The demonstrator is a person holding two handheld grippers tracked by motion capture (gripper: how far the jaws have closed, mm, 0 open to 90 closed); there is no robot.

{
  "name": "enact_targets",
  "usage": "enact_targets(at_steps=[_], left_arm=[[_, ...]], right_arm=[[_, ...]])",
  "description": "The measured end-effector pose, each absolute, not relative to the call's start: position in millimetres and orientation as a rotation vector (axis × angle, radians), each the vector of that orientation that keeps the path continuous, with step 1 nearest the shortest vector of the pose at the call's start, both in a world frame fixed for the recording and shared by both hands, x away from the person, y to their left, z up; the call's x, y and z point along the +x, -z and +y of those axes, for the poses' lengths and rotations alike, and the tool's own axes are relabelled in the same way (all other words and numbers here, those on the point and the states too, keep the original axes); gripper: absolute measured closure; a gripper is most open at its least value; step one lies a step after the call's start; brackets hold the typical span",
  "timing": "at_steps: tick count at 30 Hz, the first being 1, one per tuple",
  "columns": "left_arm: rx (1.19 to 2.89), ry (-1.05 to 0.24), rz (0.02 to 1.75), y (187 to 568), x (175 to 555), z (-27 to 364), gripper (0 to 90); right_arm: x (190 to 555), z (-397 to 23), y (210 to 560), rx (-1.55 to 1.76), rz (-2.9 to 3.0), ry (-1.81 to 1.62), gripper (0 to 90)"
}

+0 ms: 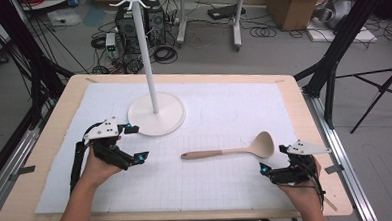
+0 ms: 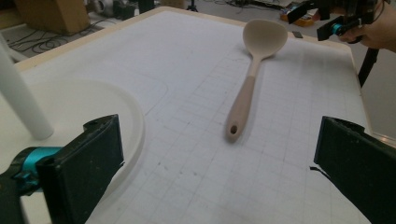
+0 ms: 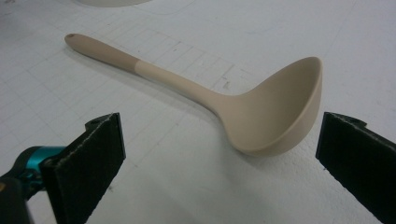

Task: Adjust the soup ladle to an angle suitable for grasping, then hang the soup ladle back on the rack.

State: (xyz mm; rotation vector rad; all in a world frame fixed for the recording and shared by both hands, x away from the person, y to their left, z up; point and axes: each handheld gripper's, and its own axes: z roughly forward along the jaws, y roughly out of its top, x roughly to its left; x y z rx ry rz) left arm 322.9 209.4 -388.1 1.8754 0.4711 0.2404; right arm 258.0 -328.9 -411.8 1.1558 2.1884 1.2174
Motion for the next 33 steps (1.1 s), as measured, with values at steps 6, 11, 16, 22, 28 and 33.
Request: enact_targets(at_steps=[6,11,16,22,28,33], left_arm=[[1.850,-0.266,0.511,399,319,228,1.6],[1.854,-0.274,0.526,401,318,236,1.7],[1.854,-0.262,0.557,408,319,240,1.6],[1.867,-0.288,0.550,404,319,240,1.7],[1.864,-0.296,0.561,403,320,242,1.7],[1.876,-0.313,0.563,401,321,244,1.6]], right_arm=[[259,-329,415,1.161,2.194,-1.206,0.0],[261,-326,417,1.161,2.210,-1.195,0.0],[260,-327,414,1.151,2.198,-1.211,0.0],[260,-332,414,1.166,2.178,-1.243,0.0],[260,-332,415,1.170,2.183,-1.229,0.0],[259,-329,416,1.163,2.189,-1.221,0.0]])
